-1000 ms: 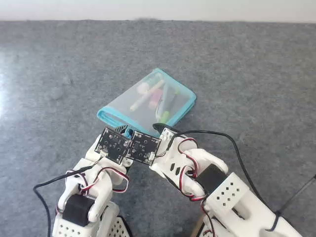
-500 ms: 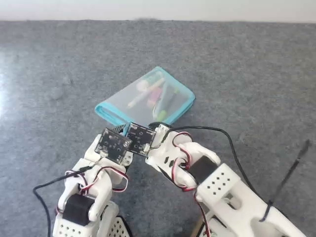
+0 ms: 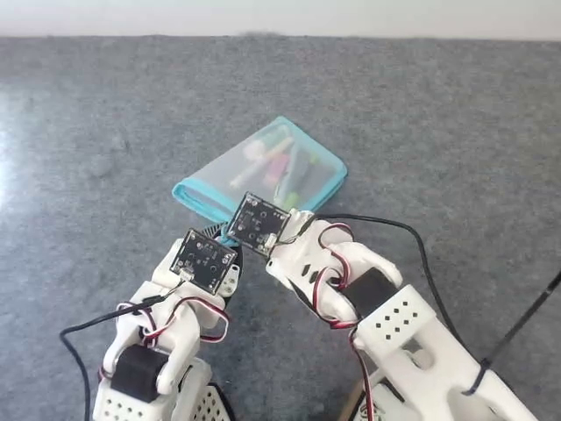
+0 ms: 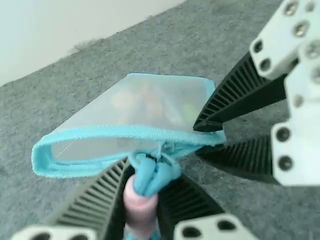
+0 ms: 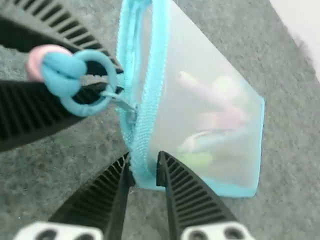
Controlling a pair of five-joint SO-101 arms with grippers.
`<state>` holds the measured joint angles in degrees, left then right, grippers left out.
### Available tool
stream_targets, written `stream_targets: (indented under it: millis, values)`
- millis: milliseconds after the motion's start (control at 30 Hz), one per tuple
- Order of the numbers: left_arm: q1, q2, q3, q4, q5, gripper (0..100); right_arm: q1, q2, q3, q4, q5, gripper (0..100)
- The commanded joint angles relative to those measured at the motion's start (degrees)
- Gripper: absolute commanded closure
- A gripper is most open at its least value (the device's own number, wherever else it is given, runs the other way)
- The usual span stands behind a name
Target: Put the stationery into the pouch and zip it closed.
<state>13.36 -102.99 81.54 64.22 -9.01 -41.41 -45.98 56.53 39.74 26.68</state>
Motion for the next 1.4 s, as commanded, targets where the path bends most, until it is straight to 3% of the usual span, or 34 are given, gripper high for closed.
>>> stream_targets:
  millis: [0, 267, 600, 867, 1367]
  values:
    - [-0.5, -0.1, -1.3, -1.8, 0.1, 99, 2.0, -0.3, -3.7, 2.1, -3.9, 99.0]
    - [-7.2, -0.1, -0.7, -4.4, 4.0, 99, 1.8, 0.2, -4.2, 4.2, -5.7, 99.0]
    - [-7.8, 0.0, 3.1, -7.8, 3.7, 99, 1.4, -1.5, -4.0, 10.2, -3.3, 99.1]
    - [-12.7, 0.2, 4.0, -9.8, 3.6, 99, 1.4, -18.2, -1.1, 20.1, -0.6, 99.1]
    - [-13.1, 0.2, 6.5, -10.2, 0.1, 99, 5.9, -35.9, 0.0, 34.7, 8.4, 99.1]
